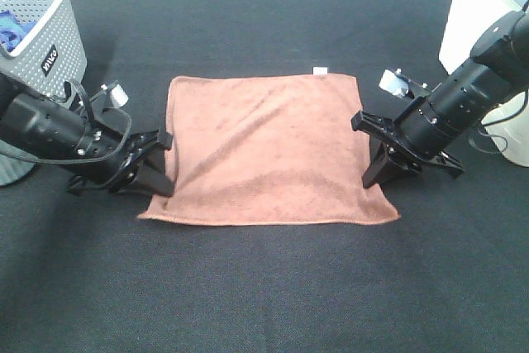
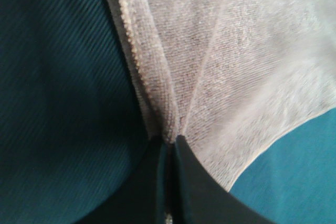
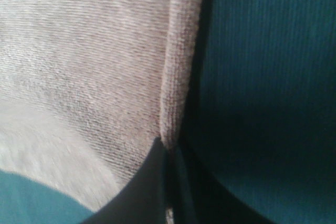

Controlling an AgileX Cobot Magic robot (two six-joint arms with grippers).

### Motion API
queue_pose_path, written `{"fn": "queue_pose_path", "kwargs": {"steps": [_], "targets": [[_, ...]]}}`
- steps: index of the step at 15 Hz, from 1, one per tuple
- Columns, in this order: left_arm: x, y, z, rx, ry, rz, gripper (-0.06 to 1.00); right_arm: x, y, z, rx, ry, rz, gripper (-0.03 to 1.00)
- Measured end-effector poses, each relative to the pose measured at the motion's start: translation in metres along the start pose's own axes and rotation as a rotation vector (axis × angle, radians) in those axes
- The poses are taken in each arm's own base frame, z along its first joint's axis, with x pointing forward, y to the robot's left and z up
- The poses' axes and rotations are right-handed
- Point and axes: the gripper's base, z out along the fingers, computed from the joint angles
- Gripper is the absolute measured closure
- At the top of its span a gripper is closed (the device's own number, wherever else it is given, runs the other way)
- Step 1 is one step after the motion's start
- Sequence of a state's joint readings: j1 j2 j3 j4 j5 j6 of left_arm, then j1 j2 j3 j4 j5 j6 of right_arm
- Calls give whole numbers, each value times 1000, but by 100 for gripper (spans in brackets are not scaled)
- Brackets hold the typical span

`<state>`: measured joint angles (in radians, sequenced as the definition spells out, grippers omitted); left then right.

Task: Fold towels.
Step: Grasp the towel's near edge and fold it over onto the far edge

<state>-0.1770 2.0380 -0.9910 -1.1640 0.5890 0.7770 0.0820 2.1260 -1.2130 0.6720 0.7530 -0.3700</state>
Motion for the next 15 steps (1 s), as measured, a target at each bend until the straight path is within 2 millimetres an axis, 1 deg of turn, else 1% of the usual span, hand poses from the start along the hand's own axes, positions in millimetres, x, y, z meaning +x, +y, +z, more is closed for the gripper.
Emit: {"fn": "queue_pose_path", "kwargs": {"steps": [3, 4, 5, 6, 8, 10, 11, 13, 14, 15], "targets": [[18, 2, -10, -53, 78, -2, 94, 20, 1, -8, 9, 28, 7, 97], [26, 3, -12, -52, 104, -9, 94, 30, 0, -12, 11, 39, 12, 97], [38, 2, -17, -46, 135, -14, 94, 45, -2, -13, 21, 60, 29, 97], [45, 2, -20, -43, 152, -20, 94, 53, -3, -14, 26, 72, 32, 97], [48, 2, -21, -44, 154, -21, 94, 57, -2, -16, 29, 68, 30, 97], [46, 0, -25, -47, 132, -14, 94, 54, 0, -23, 41, 2, 3, 97], [35, -4, -31, -63, 60, 11, 94, 46, 3, -28, 44, -53, -18, 97], [13, -13, -39, -79, -49, 49, 94, 22, 12, -40, 38, -142, -64, 97], [2, -16, -41, -80, -88, 64, 94, 5, 18, -46, 30, -189, -88, 97], [-11, -21, -42, -74, -121, 79, 94, -11, 22, -49, 23, -218, -105, 97]]}}
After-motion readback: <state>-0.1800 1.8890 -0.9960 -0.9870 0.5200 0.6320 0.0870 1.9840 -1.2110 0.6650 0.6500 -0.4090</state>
